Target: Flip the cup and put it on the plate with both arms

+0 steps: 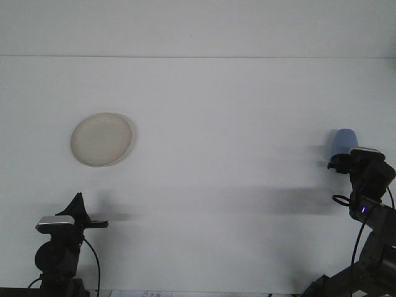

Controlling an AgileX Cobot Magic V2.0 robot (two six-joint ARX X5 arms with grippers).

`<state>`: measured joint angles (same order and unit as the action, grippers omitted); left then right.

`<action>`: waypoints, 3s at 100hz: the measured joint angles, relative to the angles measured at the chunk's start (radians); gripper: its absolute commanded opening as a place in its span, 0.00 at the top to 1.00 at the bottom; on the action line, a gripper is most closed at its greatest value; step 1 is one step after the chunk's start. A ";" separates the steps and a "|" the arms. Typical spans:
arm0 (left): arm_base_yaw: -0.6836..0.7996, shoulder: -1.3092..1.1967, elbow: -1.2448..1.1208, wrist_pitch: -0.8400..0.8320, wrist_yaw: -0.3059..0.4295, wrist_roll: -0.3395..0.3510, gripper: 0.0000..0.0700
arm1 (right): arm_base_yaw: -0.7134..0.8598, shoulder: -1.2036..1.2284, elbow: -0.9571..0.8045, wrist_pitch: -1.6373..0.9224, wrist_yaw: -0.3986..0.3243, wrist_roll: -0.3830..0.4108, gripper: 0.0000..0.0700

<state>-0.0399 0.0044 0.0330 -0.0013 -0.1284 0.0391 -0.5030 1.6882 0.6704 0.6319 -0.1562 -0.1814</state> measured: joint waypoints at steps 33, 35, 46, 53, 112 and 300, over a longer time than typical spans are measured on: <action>0.000 0.000 0.000 0.000 0.000 0.000 0.98 | 0.004 0.004 0.002 0.033 -0.006 0.082 1.00; 0.000 0.000 0.000 0.000 0.000 0.000 0.98 | 0.005 -0.001 0.002 0.026 -0.009 0.091 1.00; 0.000 0.000 0.000 0.000 0.000 0.000 0.98 | 0.019 -0.079 0.002 -0.040 -0.023 0.151 1.00; 0.000 0.000 0.000 0.000 0.000 0.000 0.98 | 0.042 -0.172 0.002 -0.109 -0.023 0.191 1.00; 0.000 0.000 0.000 0.000 0.000 0.000 0.98 | 0.628 -0.644 0.445 -1.365 -0.058 0.336 1.00; 0.000 0.000 0.000 0.000 0.000 0.000 0.98 | 1.370 -0.019 0.787 -1.868 0.026 0.241 0.36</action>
<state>-0.0399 0.0044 0.0330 -0.0013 -0.1284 0.0391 0.8673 1.6688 1.4574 -1.2366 -0.1307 0.0593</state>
